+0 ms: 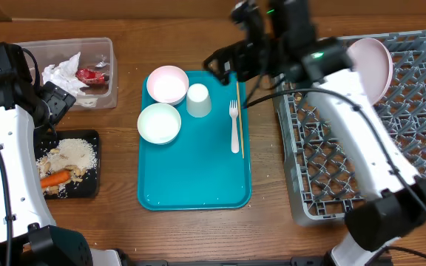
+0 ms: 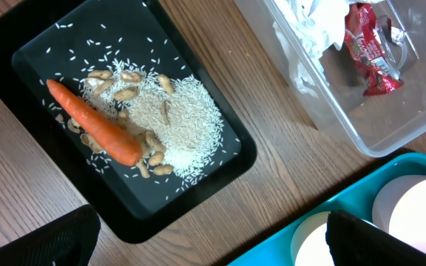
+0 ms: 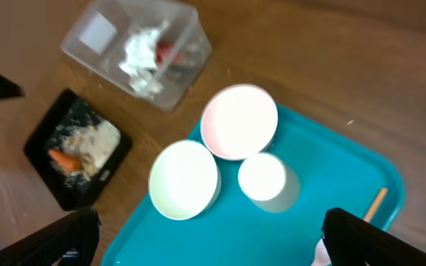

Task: Sort waste into correct bins and load items into the dishwasher rack
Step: 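Move the right gripper to the white cup on the teal tray and grasp it, then carry the cup with the right gripper and place it in the rack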

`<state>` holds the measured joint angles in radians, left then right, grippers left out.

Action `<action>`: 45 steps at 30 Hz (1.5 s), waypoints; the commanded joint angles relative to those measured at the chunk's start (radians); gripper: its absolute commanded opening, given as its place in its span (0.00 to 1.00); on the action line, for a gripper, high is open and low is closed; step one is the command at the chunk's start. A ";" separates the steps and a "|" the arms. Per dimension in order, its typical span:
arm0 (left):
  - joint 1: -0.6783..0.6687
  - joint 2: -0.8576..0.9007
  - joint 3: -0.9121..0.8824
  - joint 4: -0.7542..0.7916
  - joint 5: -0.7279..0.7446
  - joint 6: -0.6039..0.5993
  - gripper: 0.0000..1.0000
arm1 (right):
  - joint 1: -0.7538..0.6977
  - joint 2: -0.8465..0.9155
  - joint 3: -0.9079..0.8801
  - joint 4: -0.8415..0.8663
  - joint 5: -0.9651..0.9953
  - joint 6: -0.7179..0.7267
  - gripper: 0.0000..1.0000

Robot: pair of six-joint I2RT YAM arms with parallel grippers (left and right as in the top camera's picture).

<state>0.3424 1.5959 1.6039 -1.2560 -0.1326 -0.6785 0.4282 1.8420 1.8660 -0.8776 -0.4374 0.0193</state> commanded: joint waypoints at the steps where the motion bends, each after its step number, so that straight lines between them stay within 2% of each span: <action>1: 0.003 0.002 0.020 0.001 -0.016 0.005 1.00 | 0.050 0.084 -0.021 0.032 0.177 0.089 1.00; 8: 0.003 0.001 0.020 0.001 -0.016 0.005 1.00 | 0.101 0.220 -0.021 0.108 0.227 0.094 1.00; 11: 0.003 0.001 0.020 0.001 -0.016 0.005 1.00 | 0.111 0.272 -0.021 0.117 0.311 0.143 1.00; 26: 0.003 0.001 0.020 0.001 -0.016 0.005 1.00 | 0.161 0.410 -0.021 0.167 0.280 0.142 1.00; 32: 0.003 0.002 0.020 0.001 -0.016 0.005 1.00 | 0.173 0.418 -0.021 0.158 0.432 0.182 1.00; 34: 0.003 0.002 0.020 0.001 -0.016 0.005 1.00 | 0.172 0.418 -0.021 0.151 0.452 0.195 0.95; 36: 0.003 0.001 0.020 0.001 -0.016 0.005 1.00 | 0.168 0.418 -0.021 0.149 0.452 0.195 0.80; 38: 0.003 0.002 0.020 0.001 -0.016 0.005 1.00 | 0.167 0.418 -0.021 0.146 0.452 0.195 0.71; 40: 0.003 0.001 0.020 0.001 -0.016 0.005 1.00 | 0.167 0.418 -0.021 0.146 0.452 0.195 0.68; 45: 0.003 0.001 0.020 0.001 -0.016 0.005 1.00 | 0.167 0.405 -0.010 0.120 0.451 0.196 0.49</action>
<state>0.3424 1.5959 1.6039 -1.2560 -0.1326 -0.6785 0.5983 2.2581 1.8477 -0.7349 0.0040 0.2070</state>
